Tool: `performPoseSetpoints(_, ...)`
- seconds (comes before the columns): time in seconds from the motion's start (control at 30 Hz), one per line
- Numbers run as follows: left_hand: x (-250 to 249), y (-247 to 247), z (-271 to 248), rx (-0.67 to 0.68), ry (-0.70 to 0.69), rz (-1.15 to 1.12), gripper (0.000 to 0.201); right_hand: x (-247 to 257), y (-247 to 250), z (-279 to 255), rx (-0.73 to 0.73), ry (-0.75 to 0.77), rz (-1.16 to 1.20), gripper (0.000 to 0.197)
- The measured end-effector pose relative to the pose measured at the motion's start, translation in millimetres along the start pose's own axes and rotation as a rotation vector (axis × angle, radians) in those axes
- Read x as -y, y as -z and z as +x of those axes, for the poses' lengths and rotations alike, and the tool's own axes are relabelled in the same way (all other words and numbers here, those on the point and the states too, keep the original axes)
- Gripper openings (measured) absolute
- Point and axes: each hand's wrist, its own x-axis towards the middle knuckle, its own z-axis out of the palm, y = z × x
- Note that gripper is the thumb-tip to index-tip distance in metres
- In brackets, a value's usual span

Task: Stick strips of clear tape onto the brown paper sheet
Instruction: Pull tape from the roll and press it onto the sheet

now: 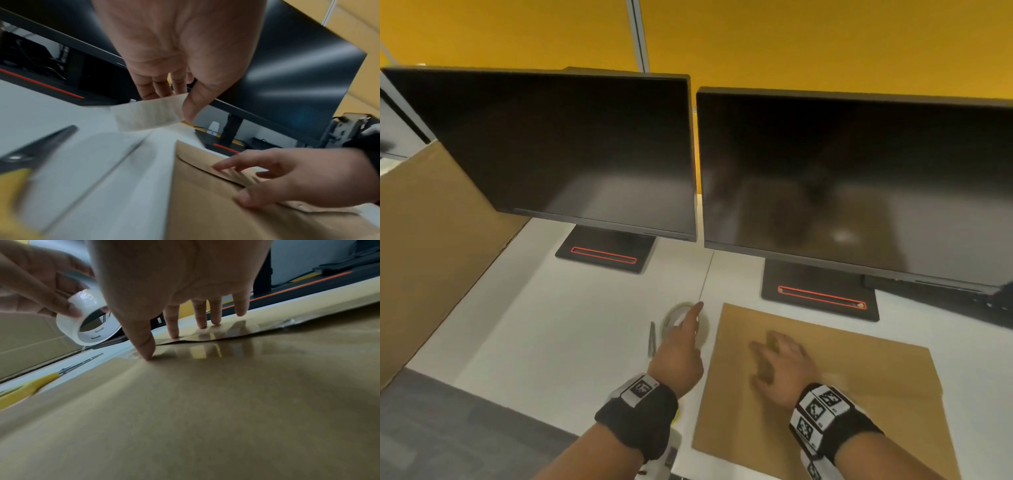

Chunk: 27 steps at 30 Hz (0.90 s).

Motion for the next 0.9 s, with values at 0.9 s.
performPoseSetpoints(0.9,-131,-111,13,0.287,-0.275,-0.107,0.071,-101,42,-58,-0.563,0.096,0.772,0.008)
